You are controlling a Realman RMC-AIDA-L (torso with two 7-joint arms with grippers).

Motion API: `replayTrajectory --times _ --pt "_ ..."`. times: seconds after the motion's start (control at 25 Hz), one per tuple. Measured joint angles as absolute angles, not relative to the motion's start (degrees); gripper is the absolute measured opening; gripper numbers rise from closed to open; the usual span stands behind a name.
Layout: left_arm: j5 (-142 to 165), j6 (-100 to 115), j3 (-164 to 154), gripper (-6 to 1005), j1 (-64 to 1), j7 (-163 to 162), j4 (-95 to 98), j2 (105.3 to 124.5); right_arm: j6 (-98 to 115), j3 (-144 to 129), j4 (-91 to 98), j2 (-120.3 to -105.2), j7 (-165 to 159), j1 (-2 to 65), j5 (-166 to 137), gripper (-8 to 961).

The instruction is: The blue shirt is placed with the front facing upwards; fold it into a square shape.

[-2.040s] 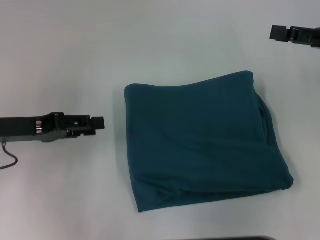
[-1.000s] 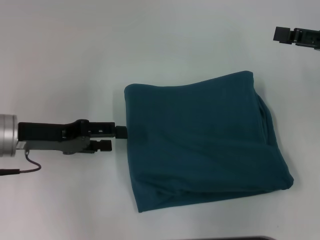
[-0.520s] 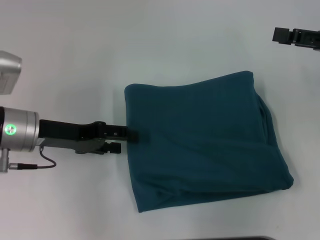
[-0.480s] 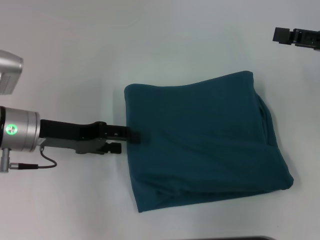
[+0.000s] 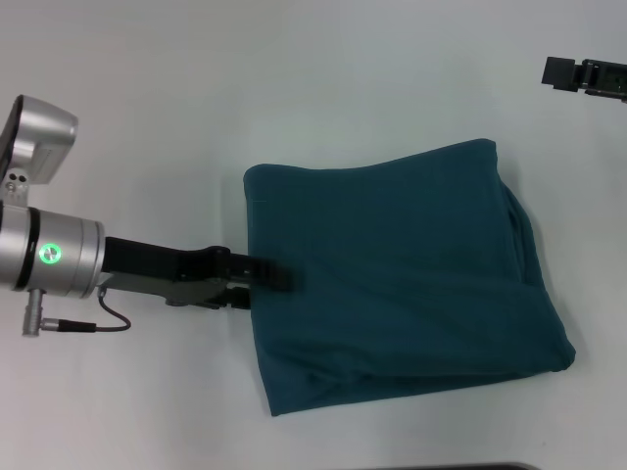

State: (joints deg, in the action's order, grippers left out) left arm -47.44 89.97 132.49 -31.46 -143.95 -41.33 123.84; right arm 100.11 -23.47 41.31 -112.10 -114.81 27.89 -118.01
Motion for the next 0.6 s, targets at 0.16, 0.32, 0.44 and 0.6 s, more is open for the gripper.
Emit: replayTrajectory --times 0.16,0.32,0.44,0.6 --pt "-47.5 89.2 131.6 816 -32.4 -144.0 -39.9 123.9 100.1 -23.5 41.3 -112.08 -114.9 27.9 -118.0 925" --pt "-47.9 88.1 130.8 815 -34.2 -144.0 -38.1 124.1 100.1 -23.5 41.3 -112.06 -114.9 27.8 -118.0 925" --pt "-47.9 88.0 130.7 811 -34.8 -144.0 -37.5 124.15 100.1 -23.5 41.3 -112.03 -115.0 27.8 -117.9 925" --pt "-48.6 88.0 128.0 797 -36.2 -142.6 -37.7 124.19 100.1 -23.5 41.3 -111.97 -115.0 27.7 -117.9 925"
